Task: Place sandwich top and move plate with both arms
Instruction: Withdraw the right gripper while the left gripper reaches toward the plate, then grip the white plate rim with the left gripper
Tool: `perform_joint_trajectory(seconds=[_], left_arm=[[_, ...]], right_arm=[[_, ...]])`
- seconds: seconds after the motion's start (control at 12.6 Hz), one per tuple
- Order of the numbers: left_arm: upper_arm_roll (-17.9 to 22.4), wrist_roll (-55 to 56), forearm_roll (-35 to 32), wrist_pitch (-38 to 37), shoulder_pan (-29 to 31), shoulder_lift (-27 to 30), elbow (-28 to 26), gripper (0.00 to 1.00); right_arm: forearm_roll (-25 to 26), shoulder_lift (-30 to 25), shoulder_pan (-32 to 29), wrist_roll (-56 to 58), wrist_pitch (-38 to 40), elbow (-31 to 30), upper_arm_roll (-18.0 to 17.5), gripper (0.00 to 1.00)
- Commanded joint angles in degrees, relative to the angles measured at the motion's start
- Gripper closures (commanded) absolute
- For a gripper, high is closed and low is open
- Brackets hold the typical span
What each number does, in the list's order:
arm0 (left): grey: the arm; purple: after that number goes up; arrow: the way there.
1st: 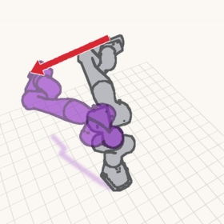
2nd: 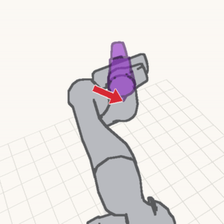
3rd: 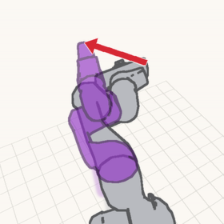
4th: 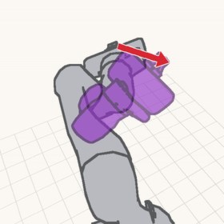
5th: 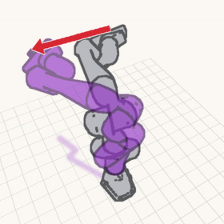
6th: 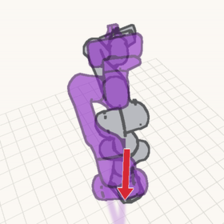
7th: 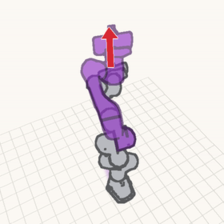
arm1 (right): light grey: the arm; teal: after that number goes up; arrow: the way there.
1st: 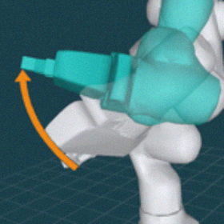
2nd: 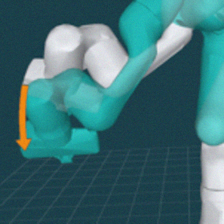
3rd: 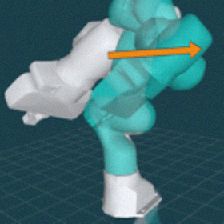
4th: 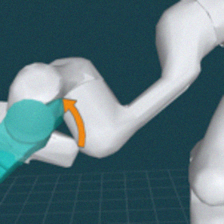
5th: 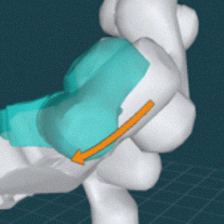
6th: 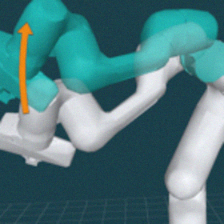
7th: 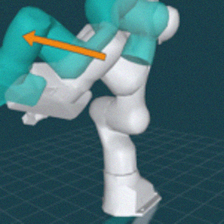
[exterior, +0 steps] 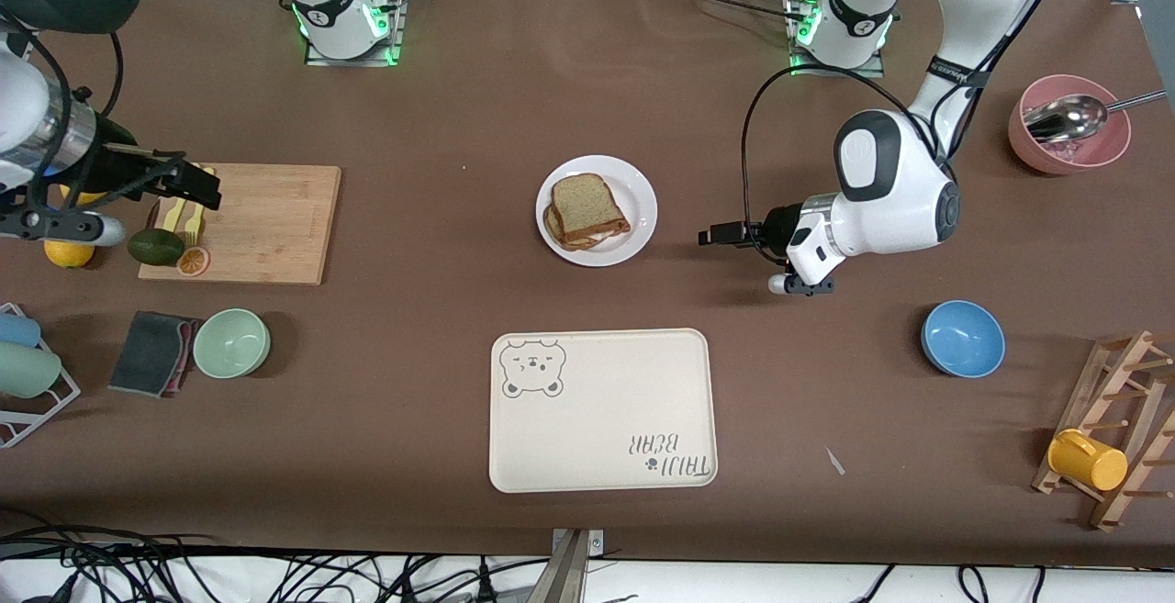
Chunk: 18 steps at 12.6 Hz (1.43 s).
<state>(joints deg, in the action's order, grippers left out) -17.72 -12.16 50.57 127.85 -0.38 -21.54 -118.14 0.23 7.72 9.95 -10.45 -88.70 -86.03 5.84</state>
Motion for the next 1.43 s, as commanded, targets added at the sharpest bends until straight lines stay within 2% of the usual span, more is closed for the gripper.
perform_joint_trajectory(seconds=[0.0, 0.24, 0.4, 0.63, 0.95, 1.19, 1.35], left_arm=[[-0.39, -7.25, 4.53, 2.48, -0.40, -0.17, -2.79, 0.00], [-3.01, -16.46, 13.73, 7.65, -1.63, -1.13, -6.65, 0.00], [-4.08, -28.38, 24.43, 10.13, -1.81, -1.49, -10.17, 0.00], [-4.17, -44.23, 39.04, 10.22, -3.48, -4.47, -12.11, 0.00], [-4.17, -47.51, 46.44, 13.02, -8.30, -5.62, -12.12, 0.00], [-4.17, -55.41, 54.61, 14.35, -10.42, -7.46, -12.12, 0.00], [-4.17, -58.93, 57.43, 14.35, -10.43, -8.78, -12.12, 0.10]], right_arm=[[-1.64, -2.89, -4.75, 0.17, -1.04, -3.27, -3.29, 0.00], [-3.39, -3.50, -11.16, -0.27, -0.34, -3.44, -9.43, 0.00], [-2.88, -3.76, -11.09, -0.53, -1.12, -4.49, -9.71, 0.00], [-1.65, -4.20, -11.09, -0.01, -1.04, -4.41, -9.80, 0.00], [-0.41, -4.29, -11.09, 2.09, -1.04, -4.67, -10.33, 0.00], [0.29, -4.38, -11.09, 4.13, -1.30, -4.67, -10.59, 0.00], [0.64, -4.38, -11.09, 4.13, -1.39, -4.67, -10.59, 0.00]])
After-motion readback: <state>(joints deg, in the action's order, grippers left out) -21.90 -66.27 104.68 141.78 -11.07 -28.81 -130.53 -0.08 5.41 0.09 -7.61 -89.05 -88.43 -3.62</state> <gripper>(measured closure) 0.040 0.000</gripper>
